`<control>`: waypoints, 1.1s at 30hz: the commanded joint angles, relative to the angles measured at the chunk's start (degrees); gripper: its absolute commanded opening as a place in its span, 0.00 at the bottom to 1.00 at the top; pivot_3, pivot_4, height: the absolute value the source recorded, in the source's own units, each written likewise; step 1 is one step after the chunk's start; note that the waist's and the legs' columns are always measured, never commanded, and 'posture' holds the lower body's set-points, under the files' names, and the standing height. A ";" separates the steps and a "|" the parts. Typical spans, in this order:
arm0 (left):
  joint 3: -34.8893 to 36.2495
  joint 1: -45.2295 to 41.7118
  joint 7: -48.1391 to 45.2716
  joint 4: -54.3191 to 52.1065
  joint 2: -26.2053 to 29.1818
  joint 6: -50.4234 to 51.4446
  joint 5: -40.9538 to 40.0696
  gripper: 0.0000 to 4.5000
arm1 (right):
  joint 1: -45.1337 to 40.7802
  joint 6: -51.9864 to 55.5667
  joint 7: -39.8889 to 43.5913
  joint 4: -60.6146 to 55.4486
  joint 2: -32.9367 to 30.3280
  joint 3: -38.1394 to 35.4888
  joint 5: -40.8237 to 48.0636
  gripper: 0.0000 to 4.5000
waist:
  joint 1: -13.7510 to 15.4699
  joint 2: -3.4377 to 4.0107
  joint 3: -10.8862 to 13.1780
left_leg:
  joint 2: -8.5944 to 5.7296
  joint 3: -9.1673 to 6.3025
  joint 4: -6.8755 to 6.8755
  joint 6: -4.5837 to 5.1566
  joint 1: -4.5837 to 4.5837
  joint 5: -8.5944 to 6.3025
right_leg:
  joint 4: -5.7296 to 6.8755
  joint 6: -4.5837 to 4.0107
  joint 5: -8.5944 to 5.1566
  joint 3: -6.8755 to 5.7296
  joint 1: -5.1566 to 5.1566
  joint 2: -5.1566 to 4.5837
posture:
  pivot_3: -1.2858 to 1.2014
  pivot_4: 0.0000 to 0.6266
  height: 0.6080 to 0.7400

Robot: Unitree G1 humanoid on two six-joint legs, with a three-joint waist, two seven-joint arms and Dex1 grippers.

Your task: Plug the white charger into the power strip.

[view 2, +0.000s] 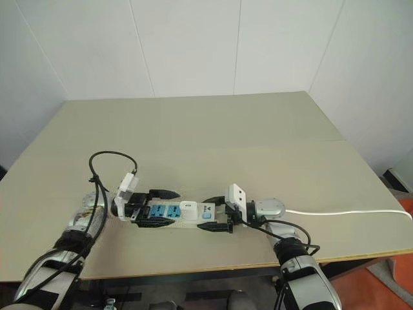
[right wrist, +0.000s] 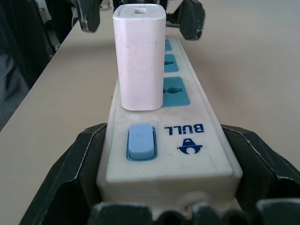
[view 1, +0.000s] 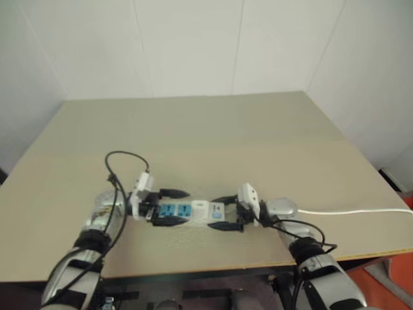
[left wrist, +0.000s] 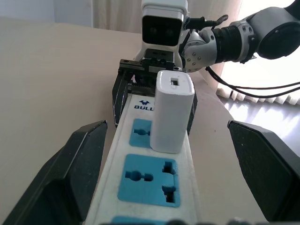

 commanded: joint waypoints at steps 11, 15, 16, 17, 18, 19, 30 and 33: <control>5.85 -0.90 -0.20 -4.27 6.37 -0.39 -3.37 1.00 | -1.14 -4.87 1.59 2.16 0.17 -0.57 -0.19 0.99 | 0.23 -0.07 0.14 | -0.01 0.04 0.00 0.00 -0.05 0.00 | -0.08 -0.04 -0.01 -0.02 -0.03 -0.03 | 0.52 0.24 1.00; 8.14 -0.27 -0.20 -4.67 5.53 0.23 -2.36 1.00 | -1.29 -4.90 1.76 1.52 -0.68 -1.35 0.24 0.99 | 0.30 -0.08 0.17 | -0.02 0.05 0.00 0.00 -0.06 0.00 | -0.10 -0.04 -0.01 -0.02 -0.03 -0.05 | 0.52 0.24 1.00; 8.96 -0.08 -0.08 -5.03 5.28 0.77 -2.42 1.00 | -1.09 -4.46 1.93 0.53 -1.12 -1.79 0.82 0.99 | 0.34 -0.07 0.19 | -0.02 0.04 0.00 0.00 -0.06 0.00 | -0.10 -0.04 -0.01 -0.02 -0.03 -0.05 | 0.52 0.24 1.00; 9.78 0.16 0.20 -5.54 5.07 1.34 -2.57 1.00 | -0.85 -4.21 1.84 -0.51 -1.64 -2.26 1.29 0.99 | 0.35 -0.06 0.22 | -0.02 0.04 0.00 0.00 -0.06 0.00 | -0.10 -0.04 -0.01 -0.03 -0.03 -0.05 | 0.52 0.24 1.00; 10.71 0.44 0.33 -6.26 5.03 2.13 -2.88 1.00 | -0.64 -3.17 2.36 -2.09 -2.61 -2.76 2.13 0.99 | 0.37 -0.06 0.27 | -0.03 0.05 0.00 0.00 -0.07 0.00 | -0.10 -0.04 -0.01 -0.03 -0.03 -0.06 | 0.52 0.24 1.00; 11.55 0.77 0.46 -7.18 5.11 3.00 -3.19 1.00 | -0.27 -2.42 2.81 -4.05 -3.65 -3.38 3.13 0.99 | 0.39 -0.07 0.35 | -0.03 0.04 0.00 0.00 -0.09 0.00 | -0.10 -0.04 -0.01 -0.03 -0.04 -0.06 | 0.52 0.24 1.00; 16.72 8.88 -0.20 -17.28 13.42 6.43 -4.63 1.00 | 4.75 9.05 7.50 -27.71 -24.23 -10.20 10.05 0.99 | 0.74 -0.07 0.44 | -0.11 0.06 0.01 0.00 -0.66 0.00 | -0.09 -0.02 -0.02 -0.08 -0.62 -0.23 | 0.52 0.24 1.00; 19.02 10.98 -0.20 -17.72 17.80 6.27 -5.94 1.00 | 6.82 9.92 9.63 -29.61 -30.23 -12.69 11.23 0.99 | 0.86 -0.08 0.49 | -0.11 0.08 0.01 0.00 -0.65 0.00 | -0.12 -0.02 -0.03 -0.08 -0.60 -0.25 | 0.52 0.24 1.00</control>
